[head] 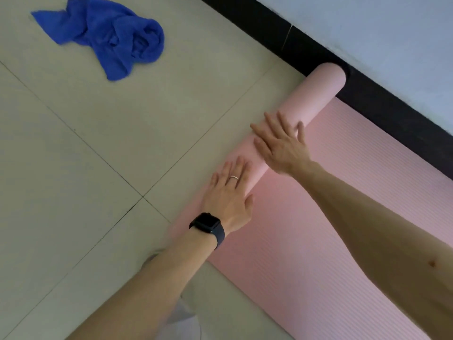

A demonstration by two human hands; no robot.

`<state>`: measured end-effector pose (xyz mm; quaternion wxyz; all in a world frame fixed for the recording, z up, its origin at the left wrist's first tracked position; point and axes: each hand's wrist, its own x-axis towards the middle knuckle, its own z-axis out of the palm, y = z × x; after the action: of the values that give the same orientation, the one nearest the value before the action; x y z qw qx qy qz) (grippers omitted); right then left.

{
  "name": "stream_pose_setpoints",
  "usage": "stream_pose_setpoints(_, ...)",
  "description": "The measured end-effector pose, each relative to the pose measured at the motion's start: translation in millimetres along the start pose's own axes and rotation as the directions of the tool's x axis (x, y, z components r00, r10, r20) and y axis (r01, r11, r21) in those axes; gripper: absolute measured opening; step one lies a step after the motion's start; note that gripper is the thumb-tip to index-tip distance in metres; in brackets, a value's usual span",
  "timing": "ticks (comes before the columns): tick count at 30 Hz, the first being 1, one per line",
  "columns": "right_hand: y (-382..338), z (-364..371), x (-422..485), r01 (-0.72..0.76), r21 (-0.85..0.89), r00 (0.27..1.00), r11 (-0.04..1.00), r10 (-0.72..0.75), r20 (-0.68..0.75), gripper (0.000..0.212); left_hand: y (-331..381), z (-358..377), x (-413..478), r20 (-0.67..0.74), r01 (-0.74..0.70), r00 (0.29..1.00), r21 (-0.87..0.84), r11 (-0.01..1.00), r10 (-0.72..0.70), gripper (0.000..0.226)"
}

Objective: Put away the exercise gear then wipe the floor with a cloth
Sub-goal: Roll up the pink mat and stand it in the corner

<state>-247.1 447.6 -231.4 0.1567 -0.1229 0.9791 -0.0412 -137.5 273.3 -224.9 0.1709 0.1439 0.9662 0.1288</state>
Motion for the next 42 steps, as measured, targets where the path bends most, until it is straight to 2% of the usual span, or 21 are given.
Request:
stream_pose_setpoints(2,15.0,10.7,-19.1,-0.019,0.062,0.999,0.998,0.021,-0.031,0.053,-2.2,-18.8,0.5,-0.046,-0.046,0.998,-0.087,0.995,0.042,0.068)
stream_pose_setpoints(4,31.5,17.0,-43.2,-0.035,0.137,0.998,0.99,0.042,-0.05,0.051,-9.7,-33.2,8.5,-0.072,-0.048,0.996,-0.057,0.997,0.044,0.071)
stream_pose_setpoints(7,52.4,27.9,-86.7,-0.054,0.11,0.988,0.992,0.069,-0.138,0.047,-10.9,-21.3,19.3,0.105,-0.014,0.994,0.107,0.994,0.002,0.089)
stream_pose_setpoints(9,56.9,22.8,-102.3,-0.131,0.103,0.953,0.986,0.153,-0.26,0.044,14.2,7.1,11.4,0.174,-0.049,0.984,0.037,0.998,0.042,0.091)
stream_pose_setpoints(11,54.0,9.2,-95.4,-0.206,0.13,0.913,0.97,0.239,-0.332,0.046,47.7,32.3,-6.7,0.135,-0.087,0.987,-0.02,0.996,0.089,0.093)
stream_pose_setpoints(13,55.9,0.5,-82.7,-0.152,0.114,0.934,0.982,0.181,-0.307,0.048,76.2,45.3,-22.9,0.114,-0.113,0.987,0.032,0.993,0.109,0.095)
stream_pose_setpoints(15,67.9,7.4,-80.0,-0.019,0.031,0.98,0.999,0.025,-0.2,0.052,92.3,46.1,-30.7,0.148,-0.127,0.982,0.046,0.991,0.119,0.096)
stream_pose_setpoints(17,82.2,21.3,-93.0,0.038,0.023,0.988,0.999,-0.034,-0.15,0.053,92.1,33.7,-32.0,0.173,-0.21,0.964,0.03,0.977,0.202,0.092)
stream_pose_setpoints(19,94.3,31.6,-114.4,0.026,0.072,0.975,0.997,-0.009,-0.223,0.054,81.9,19.1,-27.4,0.121,-0.302,0.947,0.023,0.953,0.298,0.083)
stream_pose_setpoints(21,105.2,38.5,-134.8,-0.005,0.136,0.97,0.991,0.038,-0.241,0.052,71.7,8.3,-15.2,0.078,-0.344,0.938,0.112,0.932,0.337,0.078)
stream_pose_setpoints(23,117.5,46.6,-154.3,-0.028,0.175,0.968,0.984,0.07,-0.239,0.051,73.9,9.0,-3.4,0.155,-0.397,0.916,0.216,0.892,0.371,0.079)
stream_pose_setpoints(25,126.5,51.4,-173.9,-0.036,0.205,0.963,0.978,0.089,-0.253,0.046,88.7,21.1,-2.2,0.253,-0.449,0.882,0.187,0.874,0.399,0.08)
stream_pose_setpoints(27,127.1,44.7,-184.1,-0.049,0.223,0.94,0.974,0.12,-0.318,0.036,104.2,33.3,-8.5,0.269,-0.474,0.861,0.117,0.873,0.432,0.083)
stream_pose_setpoints(29,126.7,22.1,-179.0,-0.152,0.199,0.888,0.968,0.222,-0.402,0.029,118.7,38.3,-13.1,0.267,-0.546,0.82,0.098,0.832,0.507,0.083)
stream_pose_setpoints(30,128.9,10.7,-173.2,-0.201,0.197,0.886,0.96,0.264,-0.38,0.033,125.5,39.5,-13.9,0.278,-0.592,0.789,0.101,0.8,0.548,0.082)
stream_pose_setpoints(33,141.5,8.2,-163.1,-0.192,0.072,0.962,0.979,0.202,-0.182,0.051,146.4,35.1,-14.7,0.321,-0.703,0.68,0.031,0.71,0.659,0.073)
stream_pose_setpoints(35,154.0,24.2,-176.8,-0.174,0.043,0.977,0.984,0.178,-0.118,0.055,153.4,24.5,-4.1,0.292,-0.732,0.637,-0.063,0.678,0.714,0.068)
stream_pose_setpoints(36,159.5,32.1,-187.5,-0.186,0.054,0.974,0.981,0.191,-0.123,0.056,151.8,19.0,5.3,0.232,-0.746,0.636,-0.058,0.663,0.736,0.066)
stream_pose_setpoints(38,168.4,42.4,-210.9,-0.243,0.075,0.958,0.967,0.251,-0.136,0.056,145.2,11.2,34.3,0.183,-0.788,0.613,0.076,0.611,0.769,0.066)
stream_pose_setpoints(40,177.5,46.5,-237.2,-0.31,0.089,0.938,0.947,0.319,-0.134,0.055,147.7,14.0,67.3,0.303,-0.867,0.497,0.216,0.449,0.813,0.067)
stream_pose_setpoints(42,180.3,51.3,-261.3,-0.394,0.138,0.904,0.909,0.41,-0.12,0.053,162.2,23.6,88.4,0.392,-0.927,0.361,0.247,0.281,0.846,0.066)
